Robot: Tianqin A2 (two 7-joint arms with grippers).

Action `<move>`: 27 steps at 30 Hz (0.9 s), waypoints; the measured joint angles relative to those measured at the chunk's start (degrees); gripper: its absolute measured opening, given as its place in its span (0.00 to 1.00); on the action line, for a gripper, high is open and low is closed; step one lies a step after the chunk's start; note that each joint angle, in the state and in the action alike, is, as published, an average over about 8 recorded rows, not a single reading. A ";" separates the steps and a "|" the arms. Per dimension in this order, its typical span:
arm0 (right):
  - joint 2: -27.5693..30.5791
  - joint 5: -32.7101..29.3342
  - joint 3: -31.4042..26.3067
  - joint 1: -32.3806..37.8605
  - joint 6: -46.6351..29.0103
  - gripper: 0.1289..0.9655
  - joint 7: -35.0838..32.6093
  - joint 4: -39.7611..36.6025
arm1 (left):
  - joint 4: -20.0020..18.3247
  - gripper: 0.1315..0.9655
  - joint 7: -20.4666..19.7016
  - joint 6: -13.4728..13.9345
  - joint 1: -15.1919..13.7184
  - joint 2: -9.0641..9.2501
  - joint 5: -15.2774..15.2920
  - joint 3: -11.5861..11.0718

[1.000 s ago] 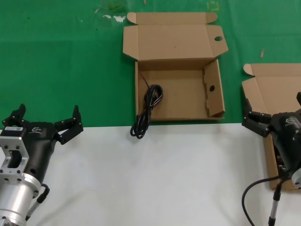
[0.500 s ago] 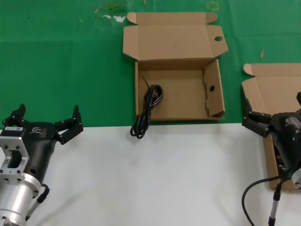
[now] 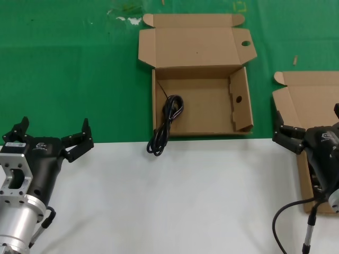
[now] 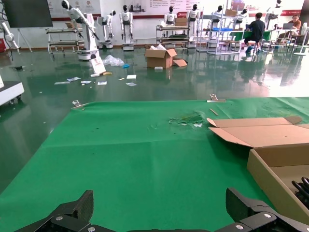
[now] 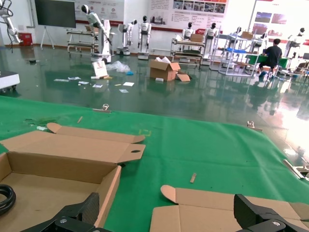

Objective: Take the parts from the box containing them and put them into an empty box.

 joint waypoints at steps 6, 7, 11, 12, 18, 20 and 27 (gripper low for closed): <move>0.00 0.00 0.00 0.00 0.00 1.00 0.00 0.00 | 0.00 1.00 0.00 0.00 0.00 0.00 0.00 0.00; 0.00 0.00 0.00 0.00 0.00 1.00 0.00 0.00 | 0.00 1.00 0.00 0.00 0.00 0.00 0.00 0.00; 0.00 0.00 0.00 0.00 0.00 1.00 0.00 0.00 | 0.00 1.00 0.00 0.00 0.00 0.00 0.00 0.00; 0.00 0.00 0.00 0.00 0.00 1.00 0.00 0.00 | 0.00 1.00 0.00 0.00 0.00 0.00 0.00 0.00; 0.00 0.00 0.00 0.00 0.00 1.00 0.00 0.00 | 0.00 1.00 0.00 0.00 0.00 0.00 0.00 0.00; 0.00 0.00 0.00 0.00 0.00 1.00 0.00 0.00 | 0.00 1.00 0.00 0.00 0.00 0.00 0.00 0.00; 0.00 0.00 0.00 0.00 0.00 1.00 0.00 0.00 | 0.00 1.00 0.00 0.00 0.00 0.00 0.00 0.00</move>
